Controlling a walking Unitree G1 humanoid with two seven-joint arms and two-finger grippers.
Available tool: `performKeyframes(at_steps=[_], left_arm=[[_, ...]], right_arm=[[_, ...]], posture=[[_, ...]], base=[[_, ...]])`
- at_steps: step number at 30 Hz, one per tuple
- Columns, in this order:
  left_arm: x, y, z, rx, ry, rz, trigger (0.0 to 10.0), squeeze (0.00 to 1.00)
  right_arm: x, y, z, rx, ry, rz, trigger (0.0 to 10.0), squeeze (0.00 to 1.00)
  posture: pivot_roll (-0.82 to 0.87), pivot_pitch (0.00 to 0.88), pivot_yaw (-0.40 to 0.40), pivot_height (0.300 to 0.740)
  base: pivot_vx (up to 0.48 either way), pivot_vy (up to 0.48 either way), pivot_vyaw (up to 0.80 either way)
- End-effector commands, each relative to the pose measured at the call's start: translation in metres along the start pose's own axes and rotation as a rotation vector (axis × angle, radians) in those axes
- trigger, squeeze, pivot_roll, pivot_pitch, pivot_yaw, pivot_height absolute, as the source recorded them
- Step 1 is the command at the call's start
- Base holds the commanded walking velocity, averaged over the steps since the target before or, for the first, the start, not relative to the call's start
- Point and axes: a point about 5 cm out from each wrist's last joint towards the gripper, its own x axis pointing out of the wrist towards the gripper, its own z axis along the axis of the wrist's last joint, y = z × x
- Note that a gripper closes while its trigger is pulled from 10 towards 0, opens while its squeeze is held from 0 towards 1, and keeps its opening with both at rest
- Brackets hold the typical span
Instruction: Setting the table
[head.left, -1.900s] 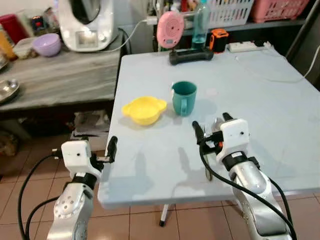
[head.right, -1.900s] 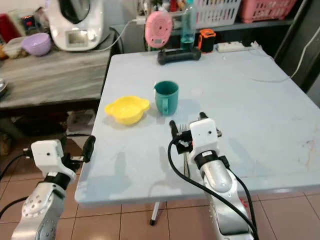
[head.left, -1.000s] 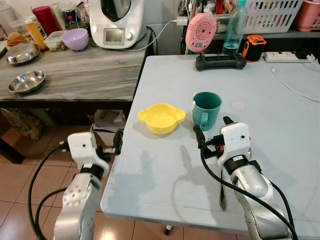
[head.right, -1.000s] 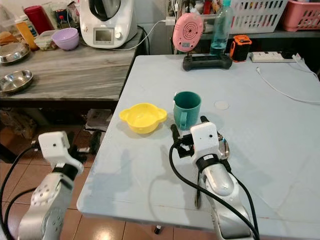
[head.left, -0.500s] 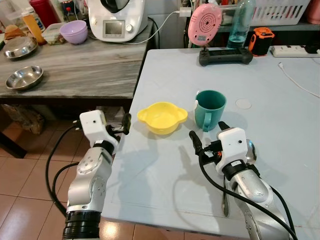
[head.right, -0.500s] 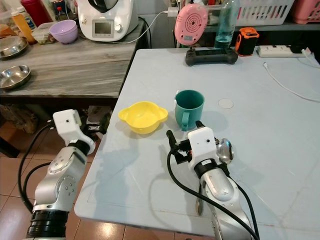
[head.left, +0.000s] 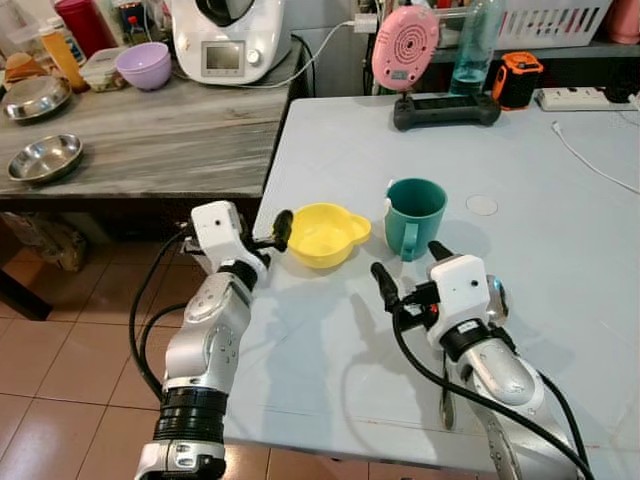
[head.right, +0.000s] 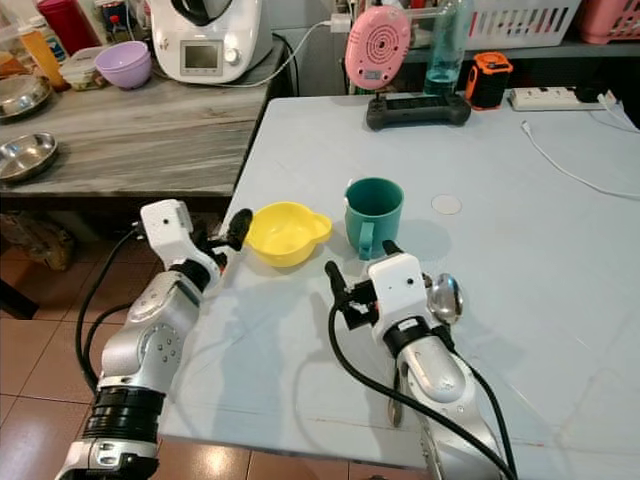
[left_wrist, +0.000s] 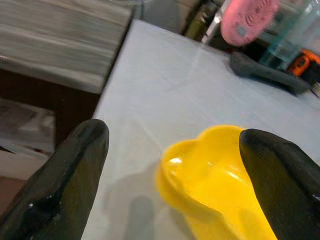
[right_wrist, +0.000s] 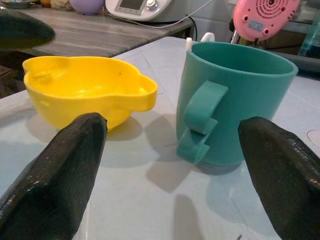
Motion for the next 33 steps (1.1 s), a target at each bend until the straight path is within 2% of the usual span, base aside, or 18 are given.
performKeyframes(at_steps=[1,3,9,10,11,12,13,14,15,16,17,18,19,21,23,26,29,33], left_arm=[[0.002,0.001,-0.005,0.008,0.044,-0.007,10.0,0.0],[0.004,-0.001,-0.011,0.019,0.099,-0.017,10.0,0.0],[0.005,-0.001,-0.016,0.01,0.142,-0.009,10.0,0.0],[0.006,0.0,-0.016,-0.005,0.143,-0.005,8.2,0.0],[0.006,0.001,-0.016,-0.01,0.143,-0.002,7.4,0.0],[0.006,0.001,-0.016,-0.015,0.145,0.003,5.0,0.0],[0.006,0.001,-0.016,-0.015,0.145,0.003,5.0,0.0],[0.007,0.002,-0.015,-0.021,0.143,0.007,3.3,0.0],[0.007,0.002,-0.015,-0.021,0.143,0.007,3.3,0.0],[0.007,0.002,-0.015,-0.025,0.144,0.007,2.6,0.0],[0.007,0.002,-0.014,-0.038,0.14,0.009,1.6,0.0],[0.007,0.003,-0.012,-0.059,0.137,0.013,0.0,0.0],[0.008,0.003,-0.011,-0.062,0.136,0.014,0.0,0.0],[0.008,0.003,-0.01,-0.154,0.138,0.03,0.0,0.0],[0.008,0.003,-0.009,-0.195,0.148,0.034,0.0,0.0],[0.009,0.004,-0.008,-0.197,0.146,0.041,0.0,0.0],[0.008,0.004,-0.008,-0.239,0.162,0.046,0.0,0.0],[0.007,0.004,-0.008,-0.225,0.18,0.042,0.0,0.0]], right_arm=[[0.0,0.005,0.005,0.006,-0.018,0.031,10.0,0.0],[0.0,0.007,0.005,0.012,-0.018,0.046,10.0,0.0],[-0.001,0.011,0.005,0.032,-0.017,0.081,10.0,0.0],[-0.001,0.015,0.005,0.043,-0.012,0.126,10.0,0.0],[-0.001,0.017,0.005,0.046,-0.009,0.145,10.0,0.0],[-0.002,0.019,0.005,0.052,-0.005,0.162,10.0,0.0],[-0.002,0.019,0.005,0.052,-0.005,0.162,10.0,0.0],[-0.002,0.02,0.004,0.056,-0.002,0.171,10.0,0.0],[-0.002,0.02,0.004,0.056,-0.002,0.171,10.0,0.0],[-0.002,0.02,0.004,0.054,-0.001,0.172,10.0,0.0],[-0.002,0.019,0.004,0.053,-0.001,0.171,10.0,0.0],[-0.001,0.019,0.003,0.053,0.0,0.174,10.0,0.0],[-0.001,0.019,0.003,0.052,0.0,0.175,10.0,0.0],[0.0,0.02,0.003,0.052,0.001,0.182,10.0,0.0],[-0.001,0.02,0.003,0.053,0.002,0.185,10.0,0.0],[0.0,0.021,0.002,0.054,0.004,0.189,10.0,0.0],[0.0,0.022,0.002,0.054,0.004,0.195,10.0,0.0],[0.0,0.023,0.002,0.055,0.005,0.198,10.0,0.0]], posture=[[-0.17,0.115,0.128,0.74],[-0.18,0.115,0.129,0.74],[-0.17,0.12,0.131,0.74],[-0.18,0.121,0.131,0.74],[-0.17,0.122,0.131,0.74],[-0.17,0.122,0.131,0.74],[-0.17,0.122,0.131,0.74],[-0.17,0.122,0.13,0.74],[-0.17,0.122,0.13,0.74],[-0.17,0.121,0.129,0.74],[-0.17,0.121,0.129,0.74],[-0.17,0.12,0.128,0.74],[-0.17,0.12,0.128,0.74],[-0.17,0.119,0.128,0.74],[-0.16,0.12,0.128,0.74],[-0.16,0.119,0.127,0.74],[-0.16,0.12,0.128,0.74],[-0.16,0.121,0.13,0.74]], base=[[0.0,0.0,0.0],[0.0,0.0,0.0],[0.0,0.0,0.0],[0.0,0.0,0.0],[0.0,0.0,0.0],[0.0,0.0,0.0],[0.0,0.0,0.0],[0.0,0.0,0.0],[0.0,0.0,0.0],[0.0,0.0,0.0],[0.0,0.0,0.0],[0.0,0.0,0.0],[0.0,0.0,0.0],[0.0,0.0,0.0],[0.0,0.0,0.0],[0.0,0.0,0.0],[0.0,0.0,0.0],[0.0,0.0,0.0]])
